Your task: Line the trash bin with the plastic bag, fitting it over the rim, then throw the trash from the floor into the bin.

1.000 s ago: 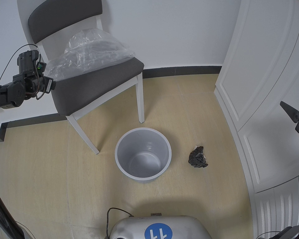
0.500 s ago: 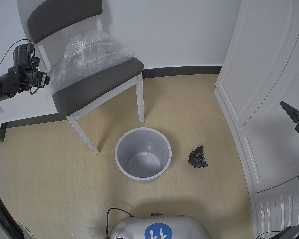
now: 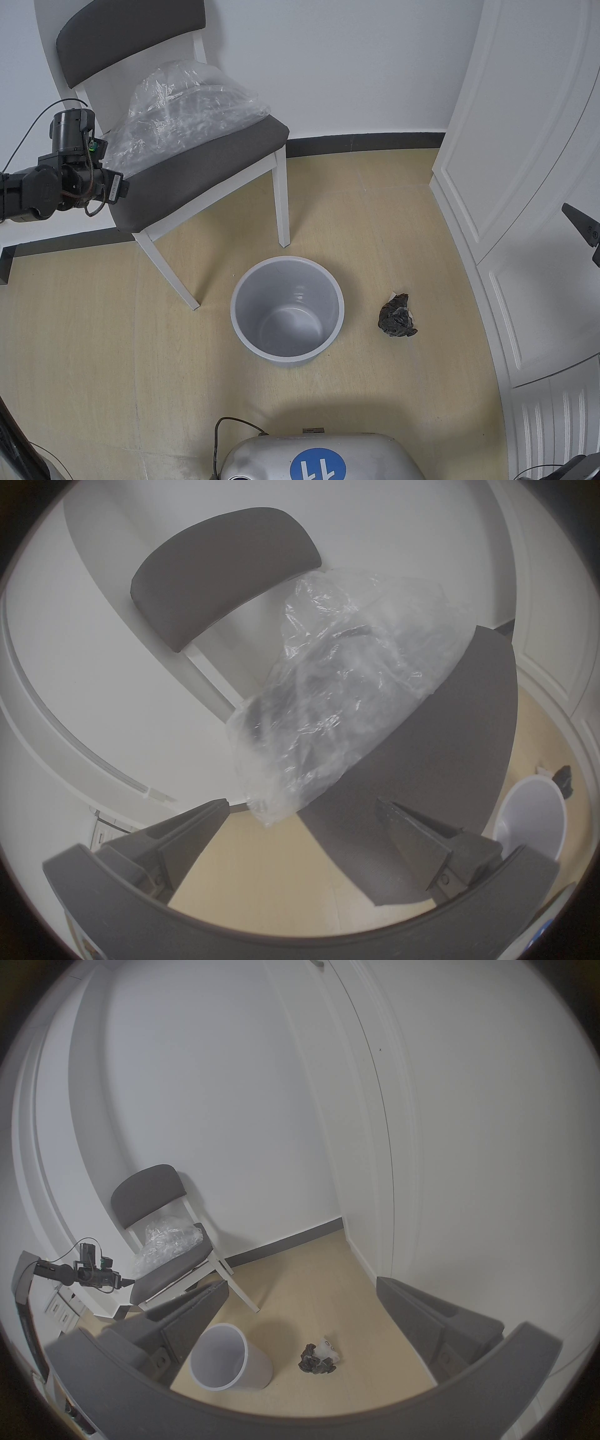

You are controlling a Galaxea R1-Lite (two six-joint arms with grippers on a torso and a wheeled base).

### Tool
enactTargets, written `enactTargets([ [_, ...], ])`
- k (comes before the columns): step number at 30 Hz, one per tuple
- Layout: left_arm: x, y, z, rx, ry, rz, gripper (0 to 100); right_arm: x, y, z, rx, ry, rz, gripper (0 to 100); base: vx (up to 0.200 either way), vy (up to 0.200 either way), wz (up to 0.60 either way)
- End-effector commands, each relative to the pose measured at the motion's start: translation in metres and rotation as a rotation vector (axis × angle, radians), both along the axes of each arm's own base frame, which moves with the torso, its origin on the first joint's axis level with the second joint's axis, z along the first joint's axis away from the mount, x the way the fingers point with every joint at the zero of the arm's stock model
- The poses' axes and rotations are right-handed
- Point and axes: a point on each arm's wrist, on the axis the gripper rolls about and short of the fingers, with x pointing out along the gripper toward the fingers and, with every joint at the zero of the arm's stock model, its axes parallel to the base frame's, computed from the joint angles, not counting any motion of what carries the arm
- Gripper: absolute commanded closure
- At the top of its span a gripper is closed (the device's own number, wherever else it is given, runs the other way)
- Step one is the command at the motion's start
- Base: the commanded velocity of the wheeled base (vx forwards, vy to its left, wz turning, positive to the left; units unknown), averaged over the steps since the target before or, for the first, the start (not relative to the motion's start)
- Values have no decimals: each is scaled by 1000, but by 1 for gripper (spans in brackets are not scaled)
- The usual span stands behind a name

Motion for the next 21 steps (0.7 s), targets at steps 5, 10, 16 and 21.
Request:
enactTargets([
  [5,36,-17,-26,-9,-54,-35,0,1,0,0,1,1,0,0,0,0,0],
  [10,53,-18,-27,-21,-104,-35,0,3,0,-1,3,9,0,0,0,0,0],
  [16,63,-20,-21,-64,-164,-32,0,4,0,-2,3,14,0,0,0,0,0],
  [21,64,-21,-16,-75,-180,-50,0,5,0,-2,2,17,0,0,0,0,0],
])
